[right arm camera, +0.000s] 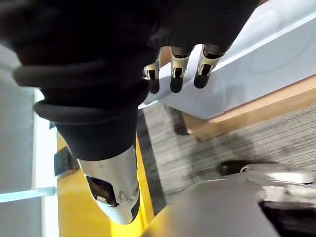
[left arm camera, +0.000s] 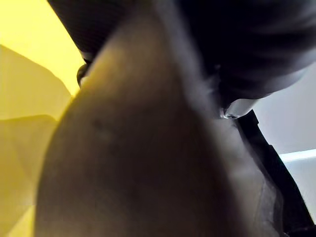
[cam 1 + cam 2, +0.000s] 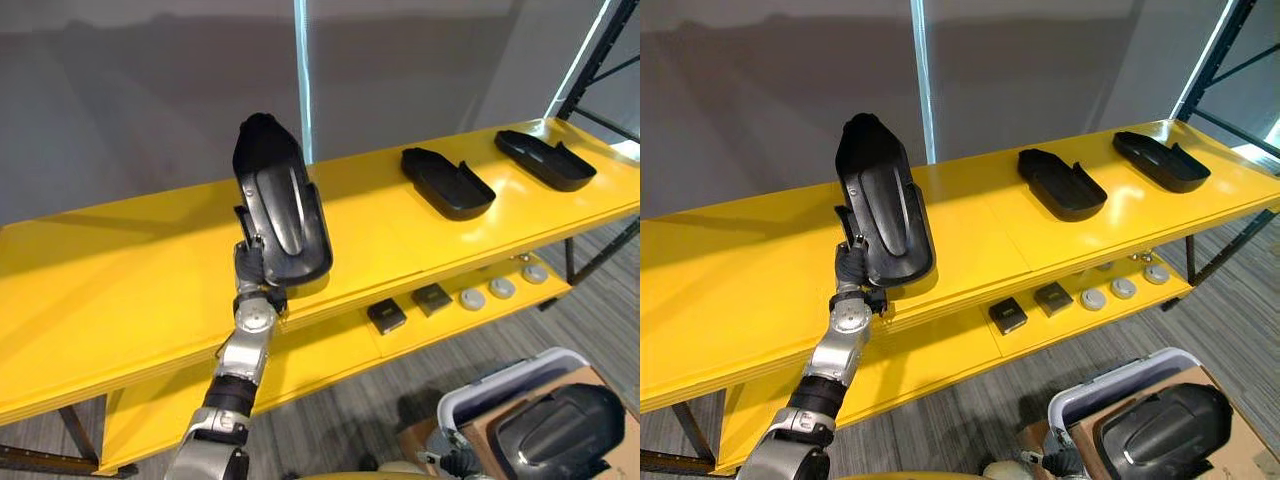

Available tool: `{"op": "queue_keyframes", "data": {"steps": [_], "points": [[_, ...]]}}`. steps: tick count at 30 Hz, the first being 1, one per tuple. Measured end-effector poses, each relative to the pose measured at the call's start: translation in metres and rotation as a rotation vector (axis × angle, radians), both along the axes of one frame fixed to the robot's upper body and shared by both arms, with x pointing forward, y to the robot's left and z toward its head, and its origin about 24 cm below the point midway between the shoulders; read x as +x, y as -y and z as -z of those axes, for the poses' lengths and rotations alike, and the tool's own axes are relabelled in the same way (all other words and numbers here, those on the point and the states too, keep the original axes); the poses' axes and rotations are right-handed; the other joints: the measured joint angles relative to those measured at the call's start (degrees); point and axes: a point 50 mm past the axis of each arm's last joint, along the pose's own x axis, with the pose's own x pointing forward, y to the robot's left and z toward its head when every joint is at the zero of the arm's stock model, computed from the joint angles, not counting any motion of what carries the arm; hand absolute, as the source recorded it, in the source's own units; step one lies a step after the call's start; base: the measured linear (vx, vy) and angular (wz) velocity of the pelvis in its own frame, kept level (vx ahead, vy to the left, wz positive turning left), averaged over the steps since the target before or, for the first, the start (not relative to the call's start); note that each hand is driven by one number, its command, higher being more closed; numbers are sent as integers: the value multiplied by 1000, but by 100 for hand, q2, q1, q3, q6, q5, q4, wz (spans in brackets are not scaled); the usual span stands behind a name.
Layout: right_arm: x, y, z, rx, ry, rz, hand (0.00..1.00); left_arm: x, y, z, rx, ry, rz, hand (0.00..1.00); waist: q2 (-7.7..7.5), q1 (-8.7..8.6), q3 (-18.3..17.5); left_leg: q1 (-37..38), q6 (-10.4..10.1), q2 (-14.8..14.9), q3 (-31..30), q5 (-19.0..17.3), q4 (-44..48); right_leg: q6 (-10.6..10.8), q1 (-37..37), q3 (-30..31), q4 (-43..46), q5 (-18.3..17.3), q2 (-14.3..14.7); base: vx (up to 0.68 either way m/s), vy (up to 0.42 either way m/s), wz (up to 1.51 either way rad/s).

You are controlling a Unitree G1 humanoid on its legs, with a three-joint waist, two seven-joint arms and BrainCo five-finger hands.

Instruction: Walk over and take plastic housings, then place them on the shelf

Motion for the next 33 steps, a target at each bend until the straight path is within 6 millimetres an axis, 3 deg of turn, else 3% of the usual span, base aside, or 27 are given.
{"op": "queue_keyframes", "data": {"steps": [3,6,8,9,12,33], "points": [[2,-2,0,2,4,-9,0,10,-2,-2,1,-29,-26,100,-39,-43,54,-61,18,15,10,30,2,-76,-31,1,-18,199,22,72,-31,-7],[5,-2,-1,3,12,-12,0,13,-10,2,4,-73,-68,100,-38,-167,55,-71,13,36,42,35,20,-89,-46,3,-25,202,55,92,-25,-5],[5,-2,-1,3,10,-13,0,21,-11,-6,-6,-60,-74,100,-35,-176,59,-83,12,36,53,36,35,-92,-60,7,-27,204,69,74,-17,-4],[6,-1,-1,0,10,-15,0,25,-13,-10,-13,-59,-76,0,-35,-188,64,-83,12,35,54,36,36,-96,-60,13,-28,206,75,39,-10,0],[11,0,-1,-3,19,-19,0,28,-17,-11,-28,-67,-97,0,-39,-287,113,-83,12,30,61,36,36,-105,-59,30,-38,212,75,0,0,0],[16,-1,-2,-4,34,-22,0,31,-20,-12,-53,-80,-142,0,-47,-279,280,-3,-10,63,29,53,0,-135,82,-17,-141,280,71,-24,-5,0]]}}
